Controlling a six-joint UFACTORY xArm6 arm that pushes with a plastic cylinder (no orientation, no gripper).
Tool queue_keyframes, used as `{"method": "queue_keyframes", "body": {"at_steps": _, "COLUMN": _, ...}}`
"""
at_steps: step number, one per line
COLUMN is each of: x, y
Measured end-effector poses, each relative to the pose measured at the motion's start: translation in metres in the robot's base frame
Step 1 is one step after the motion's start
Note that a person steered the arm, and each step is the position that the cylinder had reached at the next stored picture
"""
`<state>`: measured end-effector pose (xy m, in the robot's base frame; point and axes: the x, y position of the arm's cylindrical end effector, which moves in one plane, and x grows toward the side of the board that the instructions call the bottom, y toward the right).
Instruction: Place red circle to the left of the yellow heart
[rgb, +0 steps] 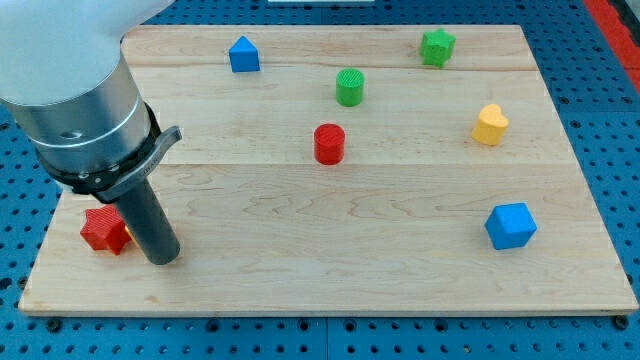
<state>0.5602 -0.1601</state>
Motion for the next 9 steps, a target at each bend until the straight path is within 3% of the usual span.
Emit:
{"method": "queue_keyframes", "body": {"at_steps": 3, "x": 0.0, "y": 0.001}}
{"method": "queue_keyframes", "body": {"at_steps": 5, "x": -0.013, "y": 0.074}}
{"method": "queue_keyframes", "body": {"at_steps": 7, "x": -0.088, "y": 0.147}}
{"method": "queue_keyframes", "body": {"at_steps": 9, "x": -0.132, "y": 0.129}}
